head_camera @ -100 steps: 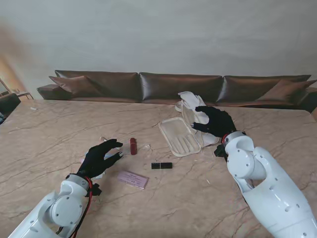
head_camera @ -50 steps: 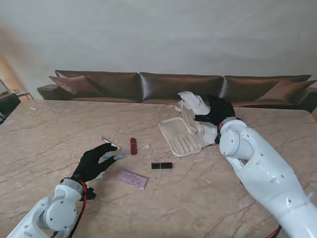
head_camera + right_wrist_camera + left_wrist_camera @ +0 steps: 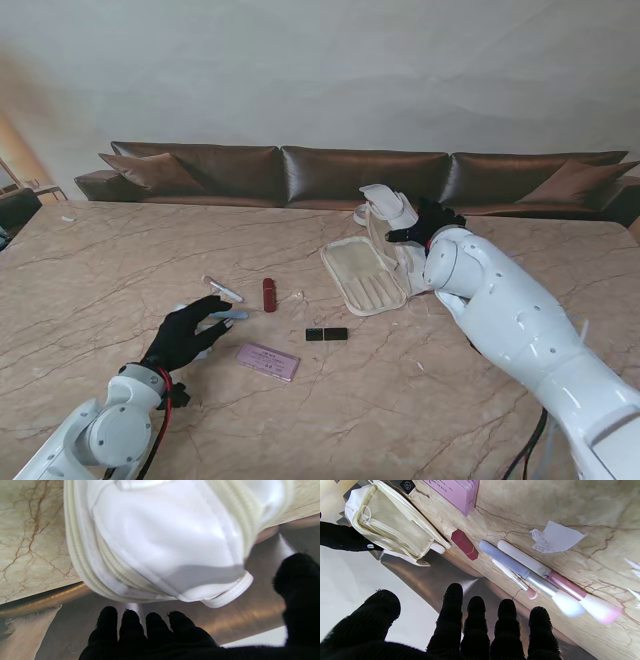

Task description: Pack the cosmetics bag

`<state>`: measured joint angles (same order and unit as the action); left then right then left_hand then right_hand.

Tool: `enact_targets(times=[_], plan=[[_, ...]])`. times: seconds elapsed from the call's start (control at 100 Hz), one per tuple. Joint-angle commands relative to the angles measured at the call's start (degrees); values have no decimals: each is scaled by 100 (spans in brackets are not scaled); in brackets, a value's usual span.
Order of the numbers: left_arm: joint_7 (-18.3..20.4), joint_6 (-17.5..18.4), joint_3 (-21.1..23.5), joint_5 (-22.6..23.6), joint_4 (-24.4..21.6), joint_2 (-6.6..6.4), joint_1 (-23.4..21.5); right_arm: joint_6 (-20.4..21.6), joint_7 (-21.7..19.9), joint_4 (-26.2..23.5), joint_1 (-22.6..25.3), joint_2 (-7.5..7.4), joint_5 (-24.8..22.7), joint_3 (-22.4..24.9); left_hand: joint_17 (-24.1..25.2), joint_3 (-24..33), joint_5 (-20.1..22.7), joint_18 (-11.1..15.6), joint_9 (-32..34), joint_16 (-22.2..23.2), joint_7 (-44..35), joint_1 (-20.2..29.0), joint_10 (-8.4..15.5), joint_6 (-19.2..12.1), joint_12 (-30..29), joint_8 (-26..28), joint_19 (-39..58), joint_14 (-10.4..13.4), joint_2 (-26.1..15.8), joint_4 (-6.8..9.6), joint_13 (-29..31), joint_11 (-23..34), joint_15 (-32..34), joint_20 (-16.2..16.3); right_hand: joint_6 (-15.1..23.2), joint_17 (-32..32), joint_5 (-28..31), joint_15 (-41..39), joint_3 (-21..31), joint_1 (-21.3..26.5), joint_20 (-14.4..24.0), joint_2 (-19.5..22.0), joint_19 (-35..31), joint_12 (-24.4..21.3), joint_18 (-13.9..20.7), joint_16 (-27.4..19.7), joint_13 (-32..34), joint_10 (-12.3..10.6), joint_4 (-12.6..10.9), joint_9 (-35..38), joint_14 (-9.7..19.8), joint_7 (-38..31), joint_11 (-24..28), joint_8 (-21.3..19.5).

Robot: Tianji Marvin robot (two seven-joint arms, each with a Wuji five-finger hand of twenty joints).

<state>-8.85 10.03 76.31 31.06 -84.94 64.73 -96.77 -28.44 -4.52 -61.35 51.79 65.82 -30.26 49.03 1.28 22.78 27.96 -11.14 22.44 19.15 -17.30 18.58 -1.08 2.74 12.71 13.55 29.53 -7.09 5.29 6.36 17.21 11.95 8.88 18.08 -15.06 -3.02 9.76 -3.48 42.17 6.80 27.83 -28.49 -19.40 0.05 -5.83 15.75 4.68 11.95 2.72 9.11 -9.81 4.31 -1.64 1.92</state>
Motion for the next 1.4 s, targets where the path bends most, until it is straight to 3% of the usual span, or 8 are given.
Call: enact_targets(times=[0.0, 0.37, 0.55, 0.69, 0.81, 0.98, 1.09, 1.39], plan=[[33, -1, 10, -19, 34, 6, -27, -30, 92, 96, -55, 138, 61, -29, 66, -96, 48, -21, -136, -30, 94, -7, 163, -91, -30, 51, -106, 207, -213, 181, -142, -79, -80, 74, -124, -48, 76, -101, 50, -210, 89, -228, -148, -82, -128, 56, -42, 144, 95, -268, -251, 108, -151, 83], [65, -19, 8, -65, 65, 6, -30, -200, 481, 967, -488, 438, 330, -606, 149, -66, 116, -38, -115, -26, 57, 12, 221, -82, -40, 62, -177, 204, -209, 180, -140, -67, -77, 71, -221, 1313, 80, -1237, -37, 500, -211, -677, -2224, 267, -691, 474, 1666, -89, 77, -71, -432, 106, 256, 81], [79, -12, 0, -47, 67, 1, -16, -197, 469, 1228, -575, 507, 471, -703, 141, -70, 157, -43, -127, -29, 32, 9, 220, -117, -53, 73, -196, 211, -215, 174, -148, -70, -85, 75, -138, 2225, 64, -2361, -548, 1142, -79, -571, -3488, 1686, -365, 1424, 2893, -636, 24, 90, 202, -50, 3353, -66], [97, -27, -14, -36, 63, -4, -8, -201, 571, 1389, -600, 569, 559, -706, 137, -66, 198, -60, -132, -29, -7, 15, 220, -172, -60, 94, -203, 217, -216, 173, -155, -68, -88, 84, 467, 2947, 234, -3192, -203, 1597, -174, -526, -4408, 2506, -364, 1858, 3708, -1040, 53, 813, 383, -1310, 5287, -3688], [104, -36, -26, -32, 55, -5, -7, -128, 520, 1474, -628, 565, 598, -736, 125, -58, 219, -75, -129, -27, -42, 23, 214, -189, -62, 117, -196, 224, -216, 173, -141, -62, -83, 99, 1215, 3629, 1201, -3503, 2262, 1339, -277, -895, -4992, 2725, -375, 1930, 4580, -1292, 562, 2286, 501, -3134, 5350, -3486], [119, -51, -59, -39, 60, -7, 14, 14, 704, 1618, -604, 633, 685, -658, 128, -34, 208, -100, -139, -27, -62, 49, 177, -190, -64, 134, -194, 220, -207, 170, -144, -62, -85, 120, 2145, 4196, 1860, -3748, 2690, 1628, -343, -436, -5452, 2685, -373, 1932, 5251, -1426, 500, 3198, 563, -4860, 5342, -3796], [131, -75, -73, -33, 48, -10, 23, 286, 802, 1635, -560, 619, 666, -584, 131, -24, 204, -98, -129, -25, -68, 55, 148, -190, -57, 140, -197, 218, -208, 166, -148, -56, -84, 131, 2739, 4528, 2112, -3968, 2410, 2405, -372, -521, -5786, 2592, -383, 2002, 5667, -1481, 1385, 3853, 610, -5923, 5275, -2784], [193, -103, -62, 25, 15, -29, 22, 1174, 767, 1353, -303, 499, 791, -189, 105, 23, 199, -108, -87, -2, -77, 72, 177, -166, -40, 147, -165, 152, -168, 154, -125, -47, -56, 176, 2986, 4938, 2630, -3889, 2299, 3087, -460, -482, -5855, 2477, -351, 1975, 6162, -1446, 1390, 4611, 568, -6297, 4993, -2274]])
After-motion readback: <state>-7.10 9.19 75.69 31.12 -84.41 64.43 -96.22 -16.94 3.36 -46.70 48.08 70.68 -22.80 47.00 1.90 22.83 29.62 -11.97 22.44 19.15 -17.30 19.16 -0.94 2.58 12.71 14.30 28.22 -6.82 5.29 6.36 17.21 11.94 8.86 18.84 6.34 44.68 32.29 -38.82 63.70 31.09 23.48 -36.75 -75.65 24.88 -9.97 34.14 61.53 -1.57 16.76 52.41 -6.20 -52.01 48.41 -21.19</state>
